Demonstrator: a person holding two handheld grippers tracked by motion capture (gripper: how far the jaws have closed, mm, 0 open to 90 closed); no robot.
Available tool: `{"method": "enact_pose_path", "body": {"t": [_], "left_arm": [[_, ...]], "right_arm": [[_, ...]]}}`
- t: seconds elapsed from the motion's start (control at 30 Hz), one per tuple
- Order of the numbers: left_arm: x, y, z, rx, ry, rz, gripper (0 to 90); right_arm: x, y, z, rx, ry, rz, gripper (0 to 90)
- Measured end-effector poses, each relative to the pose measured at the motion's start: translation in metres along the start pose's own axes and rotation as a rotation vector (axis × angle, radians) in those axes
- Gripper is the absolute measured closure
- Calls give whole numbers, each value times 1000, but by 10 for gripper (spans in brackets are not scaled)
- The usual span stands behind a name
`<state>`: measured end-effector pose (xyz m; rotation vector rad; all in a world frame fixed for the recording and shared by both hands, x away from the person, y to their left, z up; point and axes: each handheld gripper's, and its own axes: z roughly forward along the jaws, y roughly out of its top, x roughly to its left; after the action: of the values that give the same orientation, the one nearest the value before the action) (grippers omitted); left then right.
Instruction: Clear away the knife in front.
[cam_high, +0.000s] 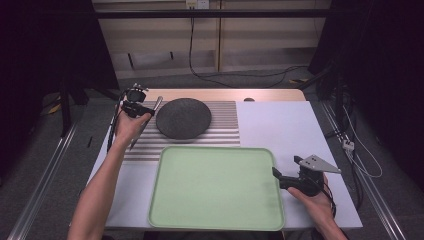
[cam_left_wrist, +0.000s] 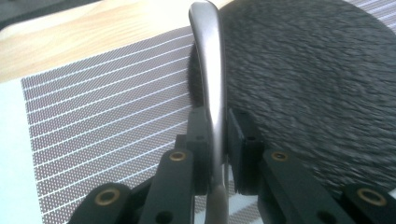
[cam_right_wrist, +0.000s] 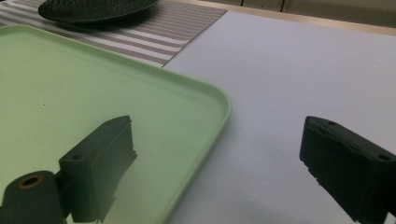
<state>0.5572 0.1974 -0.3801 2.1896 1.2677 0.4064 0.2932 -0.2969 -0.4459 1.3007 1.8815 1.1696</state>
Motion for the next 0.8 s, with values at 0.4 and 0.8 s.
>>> {"method": "enact_pose_path", "body": {"t": [0.4,0.8], "left_arm": [[-14,-2,-18,-34,-26,38,798],[-26,-15,-30,-46,-48,73,798]], "right_arm": [[0,0,-1,-2,1,-1,102],[0,0,-1,1,-1,-5,101]]}}
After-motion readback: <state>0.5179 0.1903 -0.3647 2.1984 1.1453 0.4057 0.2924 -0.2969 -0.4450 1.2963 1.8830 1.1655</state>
